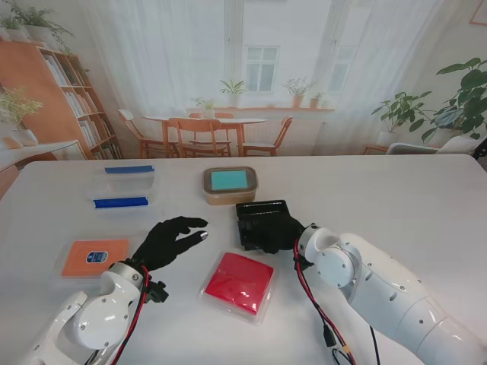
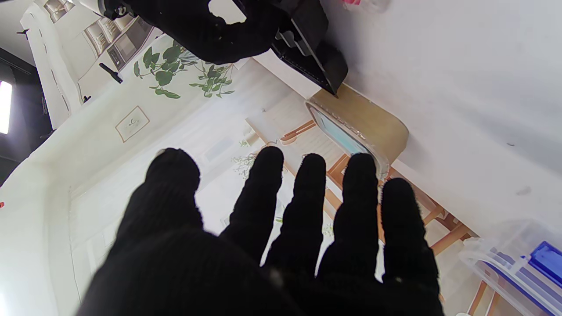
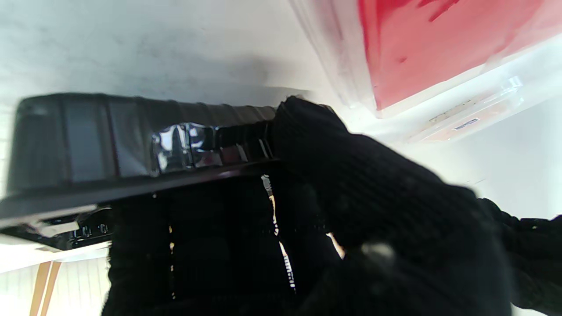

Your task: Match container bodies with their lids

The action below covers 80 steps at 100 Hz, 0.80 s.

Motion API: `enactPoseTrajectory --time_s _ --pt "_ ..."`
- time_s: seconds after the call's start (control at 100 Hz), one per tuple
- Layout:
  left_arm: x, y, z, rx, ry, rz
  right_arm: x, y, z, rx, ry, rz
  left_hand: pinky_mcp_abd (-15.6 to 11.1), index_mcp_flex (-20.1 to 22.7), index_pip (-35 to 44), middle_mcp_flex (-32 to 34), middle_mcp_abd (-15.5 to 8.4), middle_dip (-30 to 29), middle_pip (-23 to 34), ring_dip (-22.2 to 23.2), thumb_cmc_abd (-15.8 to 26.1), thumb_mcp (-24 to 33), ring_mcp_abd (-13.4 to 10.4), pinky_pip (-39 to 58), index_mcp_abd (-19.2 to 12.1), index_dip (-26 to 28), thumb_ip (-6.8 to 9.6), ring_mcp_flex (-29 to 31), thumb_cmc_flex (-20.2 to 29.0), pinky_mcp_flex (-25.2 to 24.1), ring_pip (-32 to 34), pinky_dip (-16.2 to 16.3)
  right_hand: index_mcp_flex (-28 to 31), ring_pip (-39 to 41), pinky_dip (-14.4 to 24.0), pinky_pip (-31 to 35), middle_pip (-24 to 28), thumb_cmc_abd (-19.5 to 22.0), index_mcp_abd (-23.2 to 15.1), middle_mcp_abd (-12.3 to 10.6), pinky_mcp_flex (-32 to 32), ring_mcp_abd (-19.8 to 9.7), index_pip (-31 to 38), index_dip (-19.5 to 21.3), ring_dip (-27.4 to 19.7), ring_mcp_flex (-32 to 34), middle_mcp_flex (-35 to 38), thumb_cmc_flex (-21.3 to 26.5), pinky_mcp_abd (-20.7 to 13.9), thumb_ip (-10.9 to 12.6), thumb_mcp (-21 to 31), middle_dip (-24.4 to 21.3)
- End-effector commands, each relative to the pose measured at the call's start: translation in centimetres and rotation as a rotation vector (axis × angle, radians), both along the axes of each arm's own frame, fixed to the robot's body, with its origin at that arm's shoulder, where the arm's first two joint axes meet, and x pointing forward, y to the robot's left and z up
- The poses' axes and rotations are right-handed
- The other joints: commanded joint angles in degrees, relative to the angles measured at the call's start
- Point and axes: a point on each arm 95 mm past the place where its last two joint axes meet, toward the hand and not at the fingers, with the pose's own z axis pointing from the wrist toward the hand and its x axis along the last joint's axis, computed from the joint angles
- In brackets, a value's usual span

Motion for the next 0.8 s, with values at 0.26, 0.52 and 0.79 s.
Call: enactPoseTrajectory --time_s 0.26,0.52,0.79 --pt "-0.41 -0.14 -0.21 -0.004 0.005 0.000 -0.11 1.12 -0.23 0.008 0.021 0.028 -1.8 -0.4 -0.5 -0.3 -2.0 -0.6 -0.6 -0.1 -0.1 -0.7 -1.5 -0.6 -1.4 0.5 0.55 -1.2 1.1 -0.8 -1.5 0.1 2.6 -0.3 0.5 0.2 -0.5 -1.2 -1.0 2.9 0.3 0.2 0.3 0.3 -0.6 1.2 1.9 2.6 -0.2 -1.2 1.3 0.8" --pt "-0.43 -0.14 -0.20 -0.004 0.005 -0.001 -0.31 1.05 -0.33 0.014 0.031 0.012 -1.7 -0.4 -0.5 -0.2 -1.7 -0.6 -0.6 -0.2 -0.1 -0.7 -1.4 -0.6 -1.4 0.4 0.54 -1.2 1.1 -0.7 -1.5 0.1 -0.7 -2.9 1.6 0.1 -2.1 -0.8 -1.4 1.9 -3.4 1.4 -2.2 -1.5 0.1 -3.6 -3.2 -2.7 0.1 -0.5 -0.1 0.4" --pt "-0.30 -0.33 -0.22 -0.008 0.006 -0.007 -0.54 0.72 -0.15 0.031 0.032 -0.010 -1.7 -0.4 -0.5 -0.2 -1.9 -0.5 -0.6 -0.1 -0.1 -0.7 -1.3 -0.6 -1.4 0.5 0.53 -1.2 1.0 -0.7 -1.5 0.1 -1.2 -3.8 3.7 2.7 -1.5 1.3 -1.4 1.3 -4.9 2.5 -6.9 -0.6 1.1 -7.4 -7.4 -8.5 -1.9 0.2 -0.9 -0.1"
